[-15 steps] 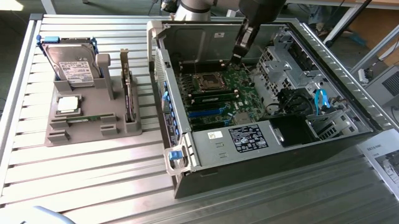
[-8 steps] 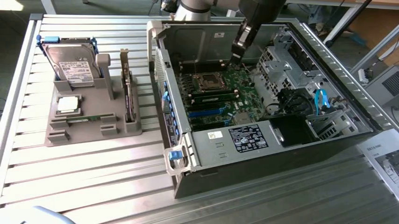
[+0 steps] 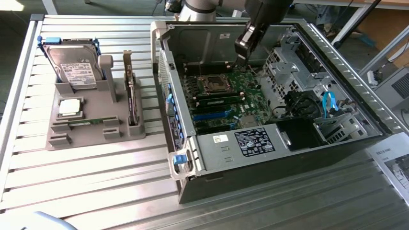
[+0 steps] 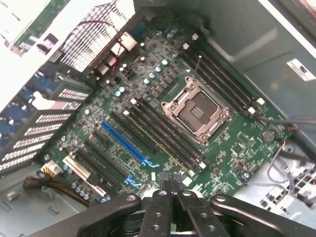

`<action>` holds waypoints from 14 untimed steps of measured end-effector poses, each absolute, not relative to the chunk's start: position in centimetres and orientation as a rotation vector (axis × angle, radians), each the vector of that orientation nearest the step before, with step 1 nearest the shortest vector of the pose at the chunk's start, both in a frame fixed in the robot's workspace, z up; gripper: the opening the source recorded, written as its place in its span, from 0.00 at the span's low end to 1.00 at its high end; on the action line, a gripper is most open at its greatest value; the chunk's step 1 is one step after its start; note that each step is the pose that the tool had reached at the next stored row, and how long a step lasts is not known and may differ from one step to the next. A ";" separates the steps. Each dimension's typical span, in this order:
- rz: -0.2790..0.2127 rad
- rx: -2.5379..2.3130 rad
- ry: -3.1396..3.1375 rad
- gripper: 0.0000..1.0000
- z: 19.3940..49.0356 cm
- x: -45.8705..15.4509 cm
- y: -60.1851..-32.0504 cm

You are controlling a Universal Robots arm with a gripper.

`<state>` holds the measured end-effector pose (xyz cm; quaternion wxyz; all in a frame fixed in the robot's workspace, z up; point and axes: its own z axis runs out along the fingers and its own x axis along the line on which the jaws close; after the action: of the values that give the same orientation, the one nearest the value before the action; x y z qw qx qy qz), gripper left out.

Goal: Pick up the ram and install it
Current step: 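Press down the ram until it locks into place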

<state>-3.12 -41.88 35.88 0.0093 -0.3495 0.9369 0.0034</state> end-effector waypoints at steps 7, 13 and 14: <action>0.009 -0.925 2.982 0.10 35.8 -3.1 -41.9; 0.007 -0.777 3.024 0.10 35.8 -3.1 -41.9; 0.007 -0.752 3.030 0.10 35.8 -3.1 -41.9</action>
<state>-3.12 -41.88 35.79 0.0096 -0.2408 0.9705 0.0023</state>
